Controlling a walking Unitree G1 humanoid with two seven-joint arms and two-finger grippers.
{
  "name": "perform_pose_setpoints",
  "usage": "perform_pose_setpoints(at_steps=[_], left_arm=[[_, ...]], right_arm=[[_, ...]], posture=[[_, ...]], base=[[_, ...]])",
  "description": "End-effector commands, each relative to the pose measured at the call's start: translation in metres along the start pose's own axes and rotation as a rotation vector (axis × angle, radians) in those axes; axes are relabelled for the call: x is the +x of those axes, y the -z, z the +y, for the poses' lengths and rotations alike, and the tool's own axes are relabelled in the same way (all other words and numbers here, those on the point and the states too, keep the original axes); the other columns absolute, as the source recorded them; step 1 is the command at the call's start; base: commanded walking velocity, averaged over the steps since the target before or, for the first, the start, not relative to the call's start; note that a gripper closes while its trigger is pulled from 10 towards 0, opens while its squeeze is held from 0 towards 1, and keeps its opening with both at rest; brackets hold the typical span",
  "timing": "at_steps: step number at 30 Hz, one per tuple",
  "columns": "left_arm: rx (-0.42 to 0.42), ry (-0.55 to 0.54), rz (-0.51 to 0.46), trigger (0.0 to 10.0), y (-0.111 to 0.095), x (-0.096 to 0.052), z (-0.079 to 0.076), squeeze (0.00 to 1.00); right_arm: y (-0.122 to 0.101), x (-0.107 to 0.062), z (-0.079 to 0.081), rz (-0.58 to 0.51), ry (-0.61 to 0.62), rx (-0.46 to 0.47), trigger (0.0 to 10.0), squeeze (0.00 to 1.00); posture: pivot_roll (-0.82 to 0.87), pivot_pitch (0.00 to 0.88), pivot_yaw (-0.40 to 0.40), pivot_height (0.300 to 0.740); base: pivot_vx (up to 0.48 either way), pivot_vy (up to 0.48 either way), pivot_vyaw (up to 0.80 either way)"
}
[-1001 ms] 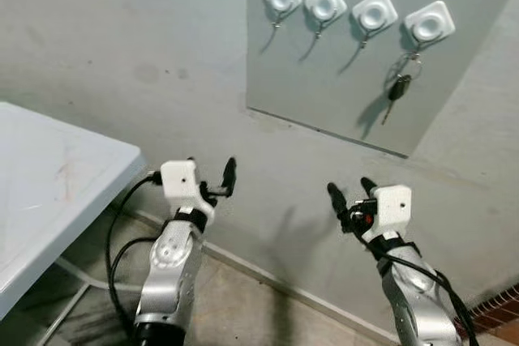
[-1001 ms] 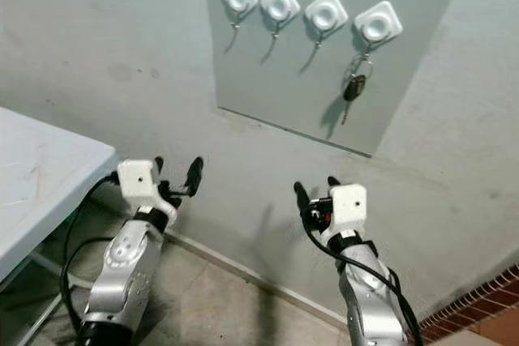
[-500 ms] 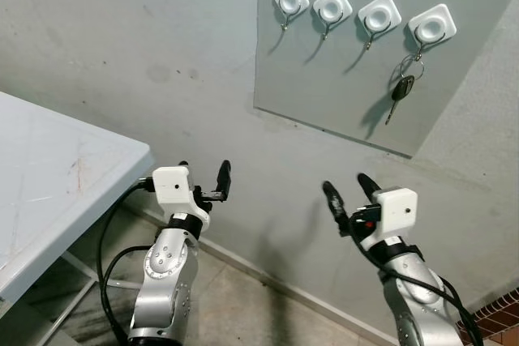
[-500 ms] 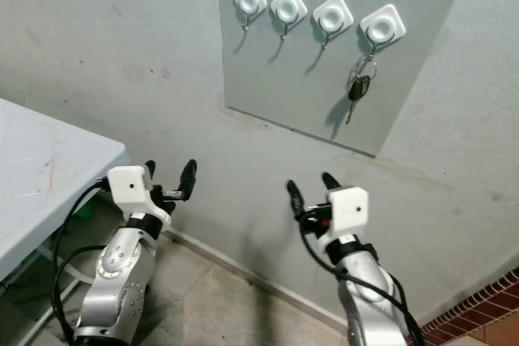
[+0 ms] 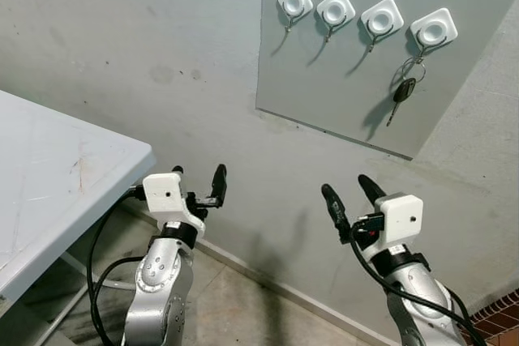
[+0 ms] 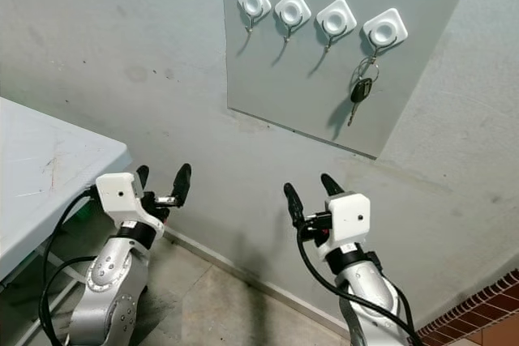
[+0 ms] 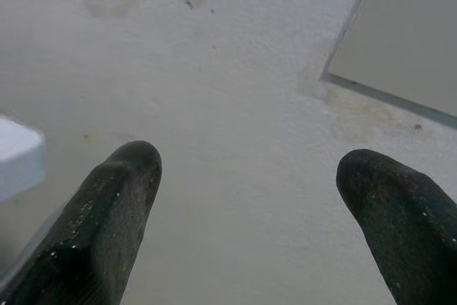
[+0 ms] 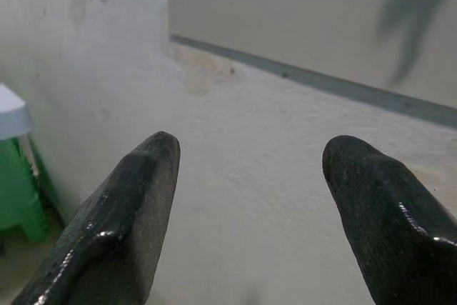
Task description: Hang keys on a hook
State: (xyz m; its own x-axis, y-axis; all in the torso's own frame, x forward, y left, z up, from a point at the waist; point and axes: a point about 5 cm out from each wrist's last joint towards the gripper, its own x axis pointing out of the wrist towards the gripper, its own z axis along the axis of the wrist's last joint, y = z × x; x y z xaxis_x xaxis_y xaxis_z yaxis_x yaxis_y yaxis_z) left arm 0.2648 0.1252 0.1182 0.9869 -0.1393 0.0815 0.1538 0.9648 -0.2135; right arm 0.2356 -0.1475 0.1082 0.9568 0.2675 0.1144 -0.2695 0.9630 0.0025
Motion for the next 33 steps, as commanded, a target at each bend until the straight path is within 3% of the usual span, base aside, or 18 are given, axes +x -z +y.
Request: perform_pose_setpoints(at_steps=[1,19,33], left_arm=[[-0.009,-0.012,0.0,10.0,-0.0016,-0.0008,-0.0001,0.0],[-0.031,-0.016,0.022,10.0,-0.0006,-0.0035,-0.0033,0.0],[-0.04,-0.016,0.031,10.0,-0.0001,-0.0036,-0.0049,0.0]], right_arm=[[-0.0057,0.0032,0.0006,-0.016,0.0,-0.011,10.0,0.0],[-0.0046,0.0039,0.0023,0.001,0.002,-0.001,10.0,0.0],[-0.0039,0.0037,0.0047,0.007,-0.009,0.005,10.0,0.0]], posture=[[-0.04,0.0,-0.051,0.74],[-0.03,0.0,-0.057,0.74],[-0.03,0.0,-0.058,0.74]], base=[[0.0,0.0,0.8],[0.0,0.0,0.8],[0.0,0.347,0.8]])
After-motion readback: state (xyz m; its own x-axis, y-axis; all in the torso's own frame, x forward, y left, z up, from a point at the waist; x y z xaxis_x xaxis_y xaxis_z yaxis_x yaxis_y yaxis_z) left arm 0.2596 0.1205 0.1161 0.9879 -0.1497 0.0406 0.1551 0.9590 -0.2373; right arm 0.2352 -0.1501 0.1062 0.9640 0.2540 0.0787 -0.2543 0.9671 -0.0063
